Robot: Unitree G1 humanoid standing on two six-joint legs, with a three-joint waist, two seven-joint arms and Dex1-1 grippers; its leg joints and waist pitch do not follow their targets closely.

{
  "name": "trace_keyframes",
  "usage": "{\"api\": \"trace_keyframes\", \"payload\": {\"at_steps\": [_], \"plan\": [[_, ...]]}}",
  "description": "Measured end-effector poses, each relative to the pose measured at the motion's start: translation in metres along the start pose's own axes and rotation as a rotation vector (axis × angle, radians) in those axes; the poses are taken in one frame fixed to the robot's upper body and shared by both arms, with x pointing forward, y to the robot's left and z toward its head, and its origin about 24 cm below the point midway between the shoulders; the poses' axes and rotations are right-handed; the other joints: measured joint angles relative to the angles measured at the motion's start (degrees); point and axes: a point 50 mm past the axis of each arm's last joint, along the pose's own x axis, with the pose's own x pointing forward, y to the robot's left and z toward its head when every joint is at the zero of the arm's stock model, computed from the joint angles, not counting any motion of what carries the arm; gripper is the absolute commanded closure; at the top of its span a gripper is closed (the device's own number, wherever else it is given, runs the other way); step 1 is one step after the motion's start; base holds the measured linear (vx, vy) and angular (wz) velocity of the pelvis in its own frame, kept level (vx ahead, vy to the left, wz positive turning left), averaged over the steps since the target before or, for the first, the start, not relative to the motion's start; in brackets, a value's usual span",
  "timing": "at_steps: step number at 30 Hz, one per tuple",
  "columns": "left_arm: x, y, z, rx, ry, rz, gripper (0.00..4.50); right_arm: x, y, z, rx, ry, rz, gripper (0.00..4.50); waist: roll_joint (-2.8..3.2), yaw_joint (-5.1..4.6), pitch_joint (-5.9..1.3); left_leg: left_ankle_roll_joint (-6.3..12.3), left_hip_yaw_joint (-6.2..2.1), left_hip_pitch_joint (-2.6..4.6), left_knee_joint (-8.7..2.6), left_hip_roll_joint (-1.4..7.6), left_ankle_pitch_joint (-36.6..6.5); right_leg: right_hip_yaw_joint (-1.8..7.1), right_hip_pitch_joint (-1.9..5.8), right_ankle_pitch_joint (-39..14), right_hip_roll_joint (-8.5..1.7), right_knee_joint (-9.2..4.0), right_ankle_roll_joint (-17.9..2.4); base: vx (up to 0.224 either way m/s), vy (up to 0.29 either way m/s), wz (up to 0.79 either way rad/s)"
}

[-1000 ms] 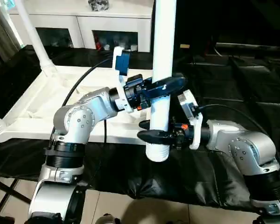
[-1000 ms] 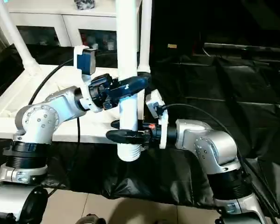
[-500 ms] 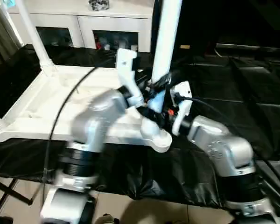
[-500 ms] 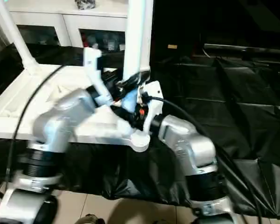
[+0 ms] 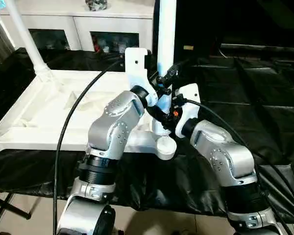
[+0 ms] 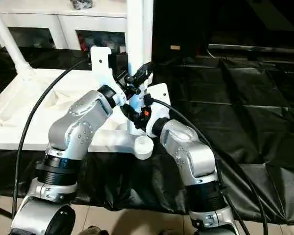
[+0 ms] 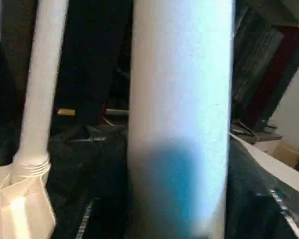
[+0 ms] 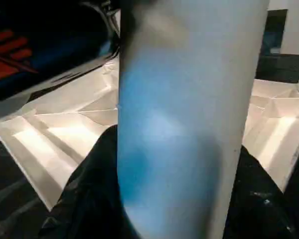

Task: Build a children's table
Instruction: Pick table leg

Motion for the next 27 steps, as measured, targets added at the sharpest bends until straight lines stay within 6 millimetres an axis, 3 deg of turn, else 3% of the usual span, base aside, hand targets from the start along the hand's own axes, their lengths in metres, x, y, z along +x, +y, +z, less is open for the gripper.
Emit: {"api": "trace_keyframes", "payload": {"at_steps": [10, 16, 20, 27], "plan": [[-0.010, 0.011, 0.002, -0.059, 0.019, -0.163, 2.61, -0.026, -0.019, 0.016, -0.012, 0.083, 0.187, 1.13, -0.03, 0.32, 0.01, 0.01, 0.02, 0.01, 0.00, -0.03, 0.0, 0.02, 0.05, 0.0, -0.03, 0.01, 0.0, 0.000, 0.000, 0.00], [-0.012, 0.007, 0.002, -0.092, 0.022, -0.245, 2.61, -0.041, -0.027, 0.026, 0.006, 0.104, 0.282, 1.13, -0.10, 0.25, 0.00, 0.01, 0.04, 0.05, 0.00, -0.01, 0.0, 0.01, 0.05, 0.0, -0.02, 0.05, 0.0, 0.000, 0.000, 0.00], [-0.012, 0.000, 0.000, -0.116, 0.026, -0.296, 2.61, -0.037, -0.029, 0.034, -0.015, 0.103, 0.274, 1.13, -0.12, 0.02, 0.00, 0.01, 0.06, 0.07, 0.00, -0.01, 0.0, 0.01, 0.03, 0.0, -0.02, 0.07, 0.0, 0.000, 0.000, 0.00], [-0.014, -0.003, -0.003, -0.124, 0.043, -0.332, 2.62, -0.037, -0.028, 0.028, -0.006, 0.164, 0.290, 1.13, -0.19, 0.16, 0.00, 0.01, 0.07, 0.07, 0.00, -0.01, 0.0, 0.03, 0.06, 0.0, -0.03, 0.04, 0.0, 0.000, 0.000, 0.00]]}}
